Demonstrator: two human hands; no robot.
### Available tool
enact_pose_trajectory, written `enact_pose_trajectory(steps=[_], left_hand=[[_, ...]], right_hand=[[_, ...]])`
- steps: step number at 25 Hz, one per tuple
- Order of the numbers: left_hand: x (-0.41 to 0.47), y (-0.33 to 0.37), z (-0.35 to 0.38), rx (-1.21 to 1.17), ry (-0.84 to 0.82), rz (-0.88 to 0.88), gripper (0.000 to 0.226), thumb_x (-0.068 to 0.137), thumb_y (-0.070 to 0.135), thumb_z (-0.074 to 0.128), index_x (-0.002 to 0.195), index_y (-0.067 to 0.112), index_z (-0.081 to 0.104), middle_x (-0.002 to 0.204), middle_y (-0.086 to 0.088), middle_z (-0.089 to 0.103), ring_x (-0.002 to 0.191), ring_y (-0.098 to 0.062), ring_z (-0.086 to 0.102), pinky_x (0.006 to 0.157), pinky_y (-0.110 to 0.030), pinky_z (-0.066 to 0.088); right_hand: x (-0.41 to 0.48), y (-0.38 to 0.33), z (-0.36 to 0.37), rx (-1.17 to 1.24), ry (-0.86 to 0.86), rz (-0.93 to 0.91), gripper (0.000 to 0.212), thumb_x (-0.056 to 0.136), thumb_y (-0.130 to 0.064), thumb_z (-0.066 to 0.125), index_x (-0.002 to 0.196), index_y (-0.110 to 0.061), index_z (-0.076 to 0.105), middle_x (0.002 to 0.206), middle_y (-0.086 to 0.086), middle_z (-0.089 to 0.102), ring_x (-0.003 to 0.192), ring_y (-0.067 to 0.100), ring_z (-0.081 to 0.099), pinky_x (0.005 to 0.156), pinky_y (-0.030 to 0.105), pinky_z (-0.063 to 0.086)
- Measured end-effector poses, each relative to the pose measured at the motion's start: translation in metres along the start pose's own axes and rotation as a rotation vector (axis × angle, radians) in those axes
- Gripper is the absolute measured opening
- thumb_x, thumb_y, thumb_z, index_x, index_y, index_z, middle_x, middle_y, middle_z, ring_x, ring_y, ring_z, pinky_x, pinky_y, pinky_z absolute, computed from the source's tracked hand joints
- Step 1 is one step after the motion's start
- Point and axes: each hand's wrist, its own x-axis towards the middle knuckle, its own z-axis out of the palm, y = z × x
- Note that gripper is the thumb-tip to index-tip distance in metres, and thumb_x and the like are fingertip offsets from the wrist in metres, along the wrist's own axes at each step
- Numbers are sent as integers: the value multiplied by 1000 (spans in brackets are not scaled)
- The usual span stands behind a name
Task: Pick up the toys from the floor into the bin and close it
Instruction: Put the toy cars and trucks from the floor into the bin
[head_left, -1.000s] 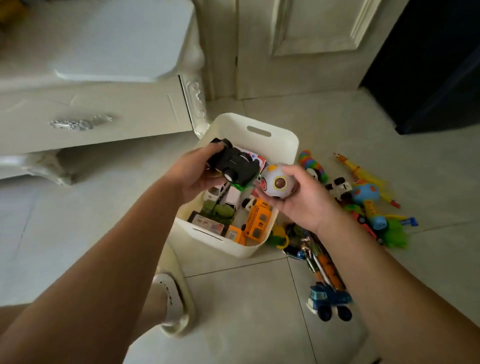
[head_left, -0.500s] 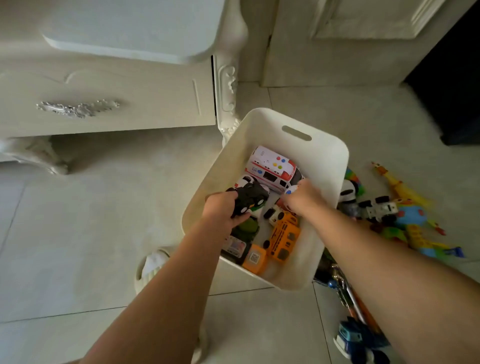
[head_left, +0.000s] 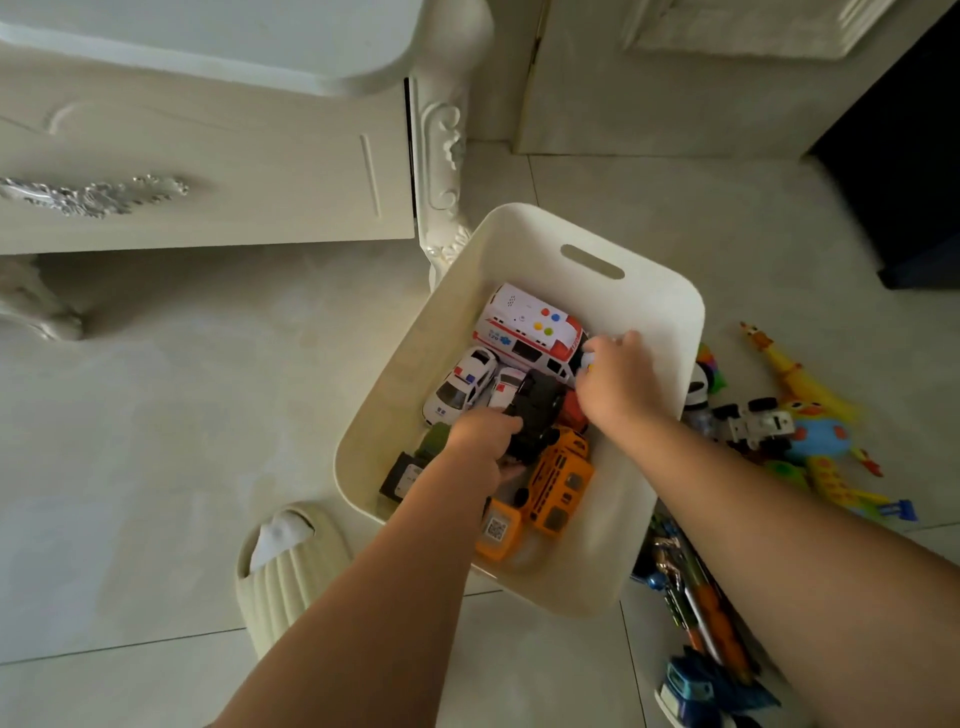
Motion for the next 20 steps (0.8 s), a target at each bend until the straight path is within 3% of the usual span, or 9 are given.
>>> enact_pose_trajectory(steps=[3, 5, 8, 10, 13, 16, 18, 20], left_hand=[[6, -5, 7, 358, 3, 135, 37, 96, 6, 49, 131, 14, 55, 132, -14, 55, 107, -25, 55, 97, -36, 50], [9, -9, 13, 725, 36, 290, 38, 96, 5, 44, 133, 7, 53, 134, -15, 55, 113, -27, 57, 96, -31, 46], [8, -16, 17, 1075, 118, 381, 36, 93, 5, 46, 128, 9, 55, 121, -13, 61, 108, -27, 61, 89, -32, 51], [12, -19, 14, 1047, 133, 404, 41, 90, 6, 53, 130, 14, 51, 118, -10, 63, 104, -25, 62, 84, -32, 52], [11, -14, 8, 776, 153, 435, 51, 89, 3, 56, 135, 22, 48, 117, -1, 65, 94, -15, 63, 70, -26, 54], [7, -11, 13, 665, 128, 473, 54, 89, -2, 49, 136, 24, 47, 122, 2, 64, 79, -7, 57, 52, -18, 41], [6, -10, 11, 609, 187, 461, 53, 88, -4, 46, 134, 22, 47, 125, -1, 61, 74, -7, 54, 50, -18, 40], [8, -8, 2, 622, 272, 426, 50, 89, -2, 45, 133, 22, 47, 127, -4, 58, 78, -11, 56, 51, -20, 40]], right_hand=[[-13, -4, 15, 426, -404, 205, 50, 94, -27, 57, 142, -19, 44, 137, 9, 52, 112, 24, 56, 90, 32, 48], [-15, 0, 26, 296, -490, 173, 55, 90, -21, 62, 142, -19, 44, 138, 11, 51, 119, 27, 55, 96, 34, 47], [-17, -1, 41, 123, -409, -4, 43, 84, -18, 65, 126, -19, 55, 130, 12, 55, 118, 30, 55, 95, 35, 47], [-19, -3, 44, 140, -382, -34, 33, 85, -18, 63, 118, -15, 59, 123, 12, 60, 114, 29, 58, 90, 33, 48], [-20, -5, 41, 331, -375, 97, 55, 90, -16, 59, 142, -18, 43, 138, 10, 52, 123, 28, 53, 89, 30, 44], [-26, -9, 42, 415, -407, 158, 58, 94, -20, 56, 147, -20, 33, 143, 10, 48, 126, 28, 50, 89, 29, 41], [-29, -11, 48, 394, -472, 143, 61, 93, -18, 58, 147, -21, 31, 139, 11, 51, 119, 29, 55, 88, 32, 45], [-26, -14, 52, 410, -515, 169, 68, 86, -24, 68, 144, -21, 33, 132, 9, 55, 101, 24, 61, 74, 30, 53]])
